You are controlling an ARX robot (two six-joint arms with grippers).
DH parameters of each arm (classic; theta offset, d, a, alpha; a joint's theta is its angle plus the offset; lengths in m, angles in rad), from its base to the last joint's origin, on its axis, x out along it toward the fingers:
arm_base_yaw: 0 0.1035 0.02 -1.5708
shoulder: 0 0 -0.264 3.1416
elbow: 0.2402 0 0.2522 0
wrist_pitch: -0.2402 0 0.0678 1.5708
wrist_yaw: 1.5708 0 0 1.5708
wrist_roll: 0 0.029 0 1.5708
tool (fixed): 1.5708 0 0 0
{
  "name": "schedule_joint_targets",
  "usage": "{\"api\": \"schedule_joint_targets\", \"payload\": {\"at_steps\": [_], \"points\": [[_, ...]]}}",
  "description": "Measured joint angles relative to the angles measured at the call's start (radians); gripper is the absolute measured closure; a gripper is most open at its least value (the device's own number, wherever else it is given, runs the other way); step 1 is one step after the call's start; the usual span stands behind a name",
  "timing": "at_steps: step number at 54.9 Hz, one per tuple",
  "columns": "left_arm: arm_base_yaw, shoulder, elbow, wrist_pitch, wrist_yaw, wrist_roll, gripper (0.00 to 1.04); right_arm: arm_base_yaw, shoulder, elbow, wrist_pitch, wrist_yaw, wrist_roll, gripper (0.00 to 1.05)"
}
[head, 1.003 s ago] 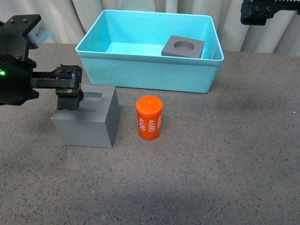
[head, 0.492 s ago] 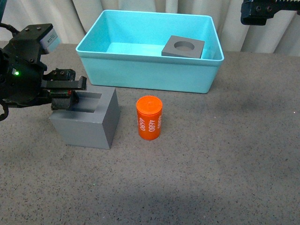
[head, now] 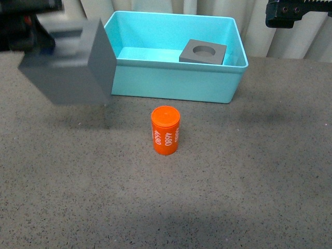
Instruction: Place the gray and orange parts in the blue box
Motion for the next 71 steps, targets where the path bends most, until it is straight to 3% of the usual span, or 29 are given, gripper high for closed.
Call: {"api": "schedule_joint_targets", "payload": {"at_steps": [19,33,51,71], "points": [[-0.05,0.148,0.236,0.192,-0.08,-0.063,0.87,0.0,0.0,0.0,0.0,0.0,0.0,0.1],[-0.043,0.368,0.383,0.256,-0.057,-0.081,0.87,0.0,0.0,0.0,0.0,0.0,0.0,0.1],[-0.027,0.515,0.524,0.195,-0.066,-0.061,0.87,0.0,0.0,0.0,0.0,0.0,0.0,0.1],[-0.042,0.61,0.663,0.025,-0.058,-0.04,0.87,0.0,0.0,0.0,0.0,0.0,0.0,0.1]]}}
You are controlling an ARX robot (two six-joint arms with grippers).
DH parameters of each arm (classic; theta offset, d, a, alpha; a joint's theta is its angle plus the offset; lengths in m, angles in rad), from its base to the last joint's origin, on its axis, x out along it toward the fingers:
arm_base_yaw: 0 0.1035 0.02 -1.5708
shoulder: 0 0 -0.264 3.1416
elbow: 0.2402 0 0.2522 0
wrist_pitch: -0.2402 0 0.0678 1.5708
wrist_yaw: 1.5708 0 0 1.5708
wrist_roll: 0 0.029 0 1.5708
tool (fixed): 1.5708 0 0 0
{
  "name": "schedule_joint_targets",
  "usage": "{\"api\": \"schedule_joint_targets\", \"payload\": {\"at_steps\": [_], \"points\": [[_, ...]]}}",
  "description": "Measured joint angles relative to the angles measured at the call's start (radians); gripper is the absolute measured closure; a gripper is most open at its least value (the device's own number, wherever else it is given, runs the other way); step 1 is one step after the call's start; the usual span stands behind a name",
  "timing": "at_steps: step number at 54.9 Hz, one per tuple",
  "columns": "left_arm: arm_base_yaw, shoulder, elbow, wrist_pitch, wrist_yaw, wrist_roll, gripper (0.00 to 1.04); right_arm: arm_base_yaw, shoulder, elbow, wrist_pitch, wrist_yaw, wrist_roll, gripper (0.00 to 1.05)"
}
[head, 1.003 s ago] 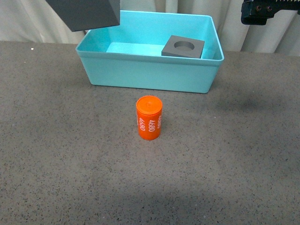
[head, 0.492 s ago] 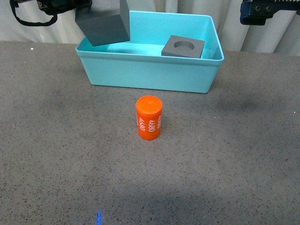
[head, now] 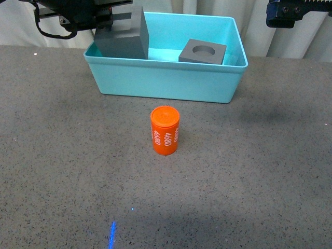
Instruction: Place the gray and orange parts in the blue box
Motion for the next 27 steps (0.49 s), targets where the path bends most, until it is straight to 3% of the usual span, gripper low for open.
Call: {"api": "schedule_joint_targets", "payload": {"at_steps": [25,27], "points": [[-0.014,0.06,0.074,-0.108,-0.019,-0.008,0.87,0.0,0.0,0.0,0.0,0.0,0.0,0.1],[-0.015,0.06,0.081,-0.116,-0.019,-0.012,0.82,0.0,0.0,0.0,0.0,0.0,0.0,0.1]]}}
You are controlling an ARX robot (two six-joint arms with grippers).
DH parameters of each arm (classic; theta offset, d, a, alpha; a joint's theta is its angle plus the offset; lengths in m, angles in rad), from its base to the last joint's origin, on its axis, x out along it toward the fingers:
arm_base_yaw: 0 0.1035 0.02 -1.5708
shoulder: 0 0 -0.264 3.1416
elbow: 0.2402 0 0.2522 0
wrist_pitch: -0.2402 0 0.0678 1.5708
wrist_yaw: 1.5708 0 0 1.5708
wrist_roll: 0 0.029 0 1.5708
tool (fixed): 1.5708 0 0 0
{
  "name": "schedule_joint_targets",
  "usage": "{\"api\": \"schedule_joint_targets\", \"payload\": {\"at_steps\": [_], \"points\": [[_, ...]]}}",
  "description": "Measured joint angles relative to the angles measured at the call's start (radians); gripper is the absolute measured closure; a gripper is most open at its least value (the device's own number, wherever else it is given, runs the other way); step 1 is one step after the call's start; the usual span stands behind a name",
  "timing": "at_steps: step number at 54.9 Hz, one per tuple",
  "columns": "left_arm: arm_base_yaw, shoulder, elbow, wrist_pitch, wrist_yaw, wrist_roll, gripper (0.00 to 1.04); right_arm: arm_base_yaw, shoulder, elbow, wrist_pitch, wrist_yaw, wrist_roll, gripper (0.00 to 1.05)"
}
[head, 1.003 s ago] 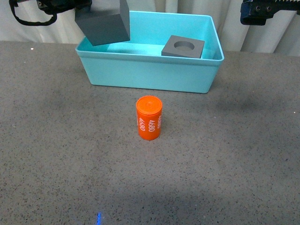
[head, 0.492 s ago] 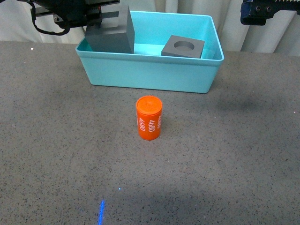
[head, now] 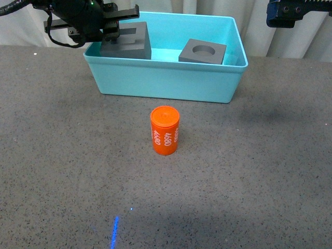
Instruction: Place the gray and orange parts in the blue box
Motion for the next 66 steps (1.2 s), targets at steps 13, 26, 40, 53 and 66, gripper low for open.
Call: {"api": "schedule_joint_targets", "payload": {"at_steps": [13,26,40,53,66], "points": [[0.003,-0.095,-0.083,0.058,-0.008,-0.019,0.33,0.0,0.0,0.0,0.0,0.0,0.0,0.1],[0.016,-0.425,-0.417,0.274,-0.056,-0.055,0.07,0.0,0.0,0.0,0.0,0.0,0.0,0.1],[0.004,-0.752,-0.896,0.356,-0.131,-0.13,0.07,0.0,0.0,0.0,0.0,0.0,0.0,0.1],[-0.017,-0.921,-1.086,0.393,-0.2,-0.129,0.07,0.0,0.0,0.0,0.0,0.0,0.0,0.1],[0.023,-1.001,-1.445,1.046,-0.092,0.137,0.42,0.0,-0.001,0.0,0.0,-0.001,0.0,0.1]]}}
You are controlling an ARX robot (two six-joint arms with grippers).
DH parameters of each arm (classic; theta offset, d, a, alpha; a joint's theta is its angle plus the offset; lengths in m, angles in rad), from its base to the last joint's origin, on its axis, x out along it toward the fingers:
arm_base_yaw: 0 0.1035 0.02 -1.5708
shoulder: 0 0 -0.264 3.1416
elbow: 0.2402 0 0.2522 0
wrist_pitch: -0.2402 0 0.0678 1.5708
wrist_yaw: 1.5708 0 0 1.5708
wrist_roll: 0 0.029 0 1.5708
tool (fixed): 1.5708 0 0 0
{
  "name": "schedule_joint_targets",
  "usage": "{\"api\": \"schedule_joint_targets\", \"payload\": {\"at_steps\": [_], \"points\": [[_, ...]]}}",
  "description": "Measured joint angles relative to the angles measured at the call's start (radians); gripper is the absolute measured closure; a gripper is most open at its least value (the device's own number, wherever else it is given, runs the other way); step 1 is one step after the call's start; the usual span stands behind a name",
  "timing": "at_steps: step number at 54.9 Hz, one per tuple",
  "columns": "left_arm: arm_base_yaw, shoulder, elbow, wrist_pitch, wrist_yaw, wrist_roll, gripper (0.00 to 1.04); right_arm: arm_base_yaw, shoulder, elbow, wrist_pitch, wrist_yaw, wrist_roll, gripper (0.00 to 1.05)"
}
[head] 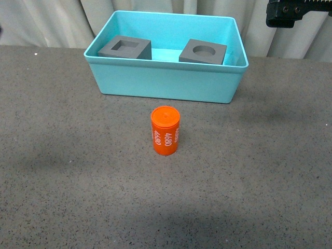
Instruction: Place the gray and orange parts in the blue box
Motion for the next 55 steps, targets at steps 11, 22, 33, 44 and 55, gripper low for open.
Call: {"api": "schedule_joint_targets", "payload": {"at_steps": [11,22,33,44,55], "points": [[0.049,-0.17,-0.084,-0.056,0.043,0.049,0.78,0.0,0.0,0.0,0.0,0.002,0.0,0.1],[0.116,-0.349,-0.13,-0.188,0.132,0.058,1.01,0.0,0.0,0.0,0.0,0.001,0.0,0.1],[0.16,-0.496,-0.155,-0.309,0.149,0.063,1.01,0.0,0.0,0.0,0.0,0.001,0.0,0.1],[0.161,-0.664,-0.156,-0.457,0.15,0.063,1.01,0.0,0.0,0.0,0.0,0.001,0.0,0.1],[0.161,-0.787,-0.156,-0.57,0.15,0.063,1.01,0.0,0.0,0.0,0.0,0.001,0.0,0.1]]}}
